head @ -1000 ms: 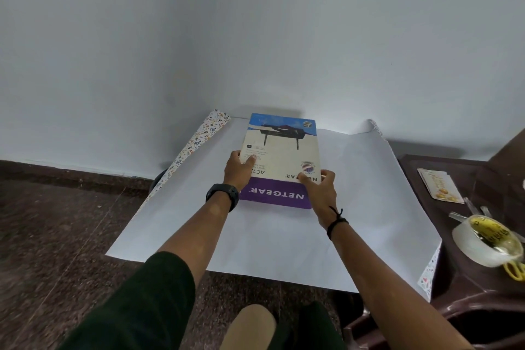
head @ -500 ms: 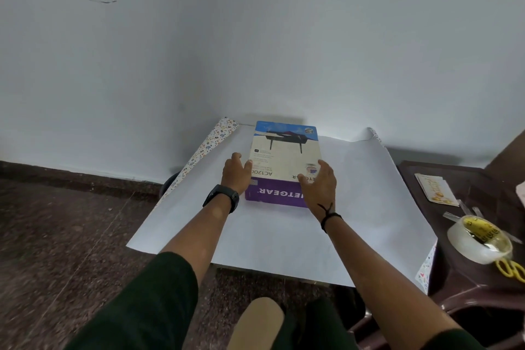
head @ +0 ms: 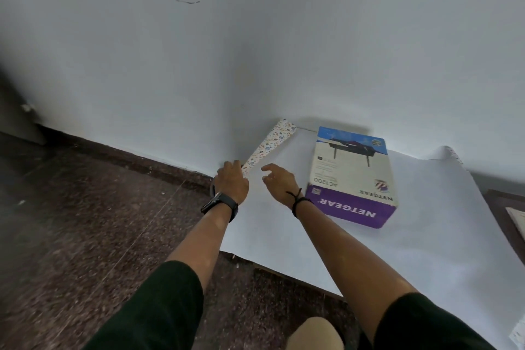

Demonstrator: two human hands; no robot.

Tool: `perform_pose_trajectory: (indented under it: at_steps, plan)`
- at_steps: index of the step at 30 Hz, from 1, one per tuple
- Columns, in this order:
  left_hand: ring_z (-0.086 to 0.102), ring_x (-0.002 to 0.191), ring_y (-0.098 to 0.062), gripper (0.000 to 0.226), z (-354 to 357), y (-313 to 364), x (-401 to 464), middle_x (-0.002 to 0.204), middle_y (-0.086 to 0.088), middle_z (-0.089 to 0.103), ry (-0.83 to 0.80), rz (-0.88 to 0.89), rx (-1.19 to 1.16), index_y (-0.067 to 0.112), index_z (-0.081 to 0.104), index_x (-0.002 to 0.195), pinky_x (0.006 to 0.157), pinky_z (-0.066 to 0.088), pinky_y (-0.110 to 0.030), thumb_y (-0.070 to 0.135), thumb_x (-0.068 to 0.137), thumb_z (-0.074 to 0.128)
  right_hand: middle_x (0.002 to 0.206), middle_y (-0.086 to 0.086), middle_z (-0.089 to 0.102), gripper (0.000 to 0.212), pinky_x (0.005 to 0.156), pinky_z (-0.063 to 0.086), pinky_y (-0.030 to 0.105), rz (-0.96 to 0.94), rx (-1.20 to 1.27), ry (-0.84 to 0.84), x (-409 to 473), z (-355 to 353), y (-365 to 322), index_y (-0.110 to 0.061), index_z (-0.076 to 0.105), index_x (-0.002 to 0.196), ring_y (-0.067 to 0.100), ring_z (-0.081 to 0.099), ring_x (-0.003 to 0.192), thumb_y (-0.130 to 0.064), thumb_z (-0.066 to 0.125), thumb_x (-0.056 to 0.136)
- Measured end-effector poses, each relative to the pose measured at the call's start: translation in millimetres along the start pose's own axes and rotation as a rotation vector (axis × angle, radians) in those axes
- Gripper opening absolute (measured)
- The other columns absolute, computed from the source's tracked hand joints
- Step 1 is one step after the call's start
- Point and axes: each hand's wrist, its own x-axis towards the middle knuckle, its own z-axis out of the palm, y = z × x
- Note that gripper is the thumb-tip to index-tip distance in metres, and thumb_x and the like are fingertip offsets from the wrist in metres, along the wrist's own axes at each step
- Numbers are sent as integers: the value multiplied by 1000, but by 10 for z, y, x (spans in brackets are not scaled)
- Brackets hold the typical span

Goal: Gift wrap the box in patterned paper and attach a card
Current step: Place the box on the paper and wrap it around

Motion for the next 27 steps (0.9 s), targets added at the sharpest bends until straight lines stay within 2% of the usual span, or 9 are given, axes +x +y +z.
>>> perform_pose_trajectory:
  at_steps: [6, 9, 12, 14, 17, 20, 22, 25, 27]
  plan:
    - [49, 119, -34, 75, 89, -464, 111, 132, -19, 47, -216, -65, -171, 9, 32, 139, 94, 47, -44, 29, 79, 74, 146, 8, 40, 42, 104, 34, 31, 125, 131, -191, 350, 375, -36, -24, 41, 141, 25, 41, 131, -17, 39, 99]
    - [57, 107, -33, 51, 106, -577, 134, 121, -17, 56, -223, -67, -176, 10, 42, 125, 87, 51, -42, 19, 82, 69, 149, 7, 36, 42, 108, 30, 31, 136, 181, -213, 457, 479, -54, -23, 40, 142, 24, 37, 134, -18, 39, 100]
    - [60, 92, -28, 11, 62, -556, 134, 101, -10, 63, -183, -42, -144, 14, 52, 90, 79, 52, -38, 15, 84, 61, 151, 6, 33, 43, 110, 29, 33, 154, 209, -217, 507, 505, -69, -19, 37, 143, 24, 34, 137, -19, 40, 100]
    - [59, 88, -25, 9, -9, -484, 121, 90, -6, 61, -169, -13, -120, 15, 51, 81, 75, 49, -34, 16, 85, 59, 151, 8, 34, 45, 111, 29, 35, 150, 200, -201, 519, 470, -87, -17, 37, 144, 25, 34, 137, -20, 41, 99]
    - [53, 79, -23, 17, -180, -323, 69, 84, -4, 57, -163, 20, -92, 17, 46, 74, 68, 43, -30, 20, 84, 60, 141, 12, 46, 38, 106, 34, 35, 125, 228, -111, 494, 353, -148, -8, 49, 134, 28, 41, 130, -19, 43, 98]
    - [58, 83, -28, 15, -382, -115, 16, 91, -10, 61, -182, 45, -66, 13, 48, 79, 67, 44, -31, 24, 84, 58, 109, 14, 62, 27, 86, 40, 29, 102, 251, 13, 473, 205, -220, 0, 65, 108, 26, 53, 104, -17, 47, 96]
    - [58, 90, -32, 15, -528, 67, -28, 98, -15, 61, -198, 57, -106, 9, 50, 86, 71, 46, -35, 23, 86, 54, 94, 13, 61, 26, 80, 43, 32, 92, 266, 67, 441, 65, -279, 3, 64, 102, 24, 54, 90, -18, 49, 94]
    - [54, 88, -32, 15, -693, 277, -98, 107, -18, 57, -240, 13, -200, 7, 47, 95, 68, 40, -33, 21, 91, 45, 100, 8, 59, 43, 91, 49, 41, 107, 379, 95, 316, -163, -317, -16, 42, 137, 26, 57, 97, -24, 50, 95]
    - [52, 92, -32, 17, -735, 300, -139, 112, -18, 54, -256, -47, -261, 5, 46, 103, 68, 35, -31, 20, 94, 41, 106, 9, 59, 55, 89, 47, 36, 95, 389, 94, 128, -258, -249, -21, 24, 147, 25, 56, 99, -24, 46, 97]
